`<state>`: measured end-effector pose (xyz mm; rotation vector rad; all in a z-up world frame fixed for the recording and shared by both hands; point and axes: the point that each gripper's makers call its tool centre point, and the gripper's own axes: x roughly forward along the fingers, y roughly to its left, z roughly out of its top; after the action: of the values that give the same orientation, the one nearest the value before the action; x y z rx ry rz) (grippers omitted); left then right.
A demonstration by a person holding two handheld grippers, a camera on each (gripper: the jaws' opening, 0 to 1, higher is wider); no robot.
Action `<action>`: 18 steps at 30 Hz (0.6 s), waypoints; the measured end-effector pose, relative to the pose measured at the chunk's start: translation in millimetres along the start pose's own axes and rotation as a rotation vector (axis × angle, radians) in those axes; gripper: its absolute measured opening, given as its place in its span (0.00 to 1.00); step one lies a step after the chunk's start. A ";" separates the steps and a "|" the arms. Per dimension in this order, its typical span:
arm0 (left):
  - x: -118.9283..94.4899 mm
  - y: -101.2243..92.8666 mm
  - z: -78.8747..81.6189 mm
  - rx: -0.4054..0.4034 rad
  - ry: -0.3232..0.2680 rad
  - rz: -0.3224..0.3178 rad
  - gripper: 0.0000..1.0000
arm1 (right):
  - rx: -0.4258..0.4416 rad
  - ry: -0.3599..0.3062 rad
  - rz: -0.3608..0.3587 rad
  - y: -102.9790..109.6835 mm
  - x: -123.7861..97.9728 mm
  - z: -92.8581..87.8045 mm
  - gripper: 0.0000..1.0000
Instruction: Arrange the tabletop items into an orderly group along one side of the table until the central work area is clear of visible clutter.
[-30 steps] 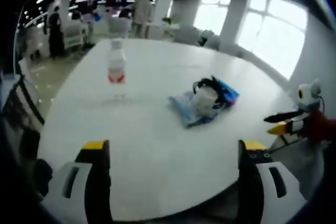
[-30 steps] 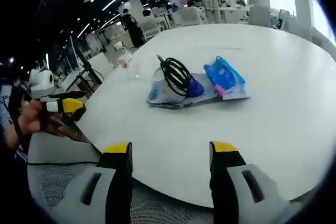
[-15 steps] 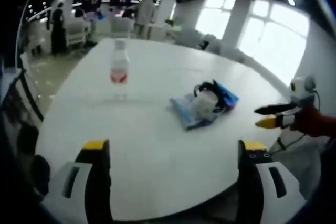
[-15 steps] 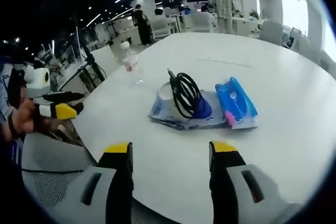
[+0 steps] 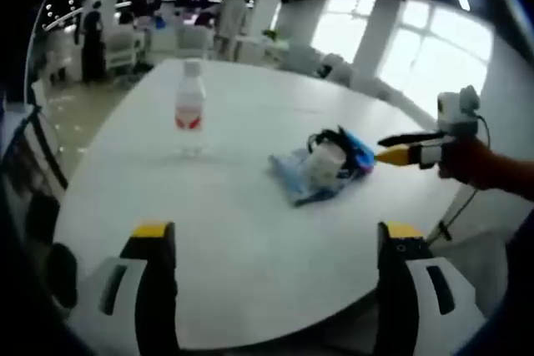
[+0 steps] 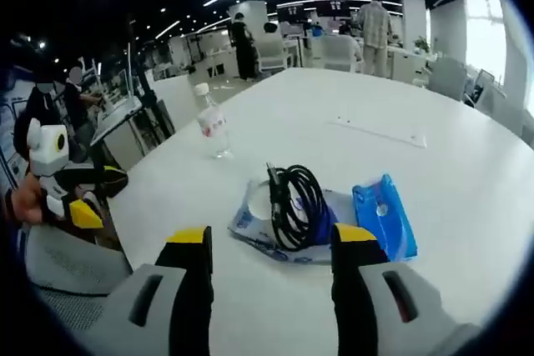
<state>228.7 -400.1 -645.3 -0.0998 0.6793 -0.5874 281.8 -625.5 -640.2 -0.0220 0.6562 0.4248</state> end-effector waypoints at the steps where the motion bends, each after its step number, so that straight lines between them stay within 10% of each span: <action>1: 0.2 -0.8 0.3 -0.003 -0.001 -0.003 0.98 | 0.013 -0.009 0.002 -3.8 4.8 4.6 0.53; 18: 2.6 2.7 -2.2 -0.023 0.013 0.011 0.95 | -0.006 0.081 0.007 -9.9 61.2 1.0 0.20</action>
<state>230.3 -399.0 -649.2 -0.1140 0.6987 -0.5698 329.7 -611.3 -677.0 -0.0430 0.7345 0.4346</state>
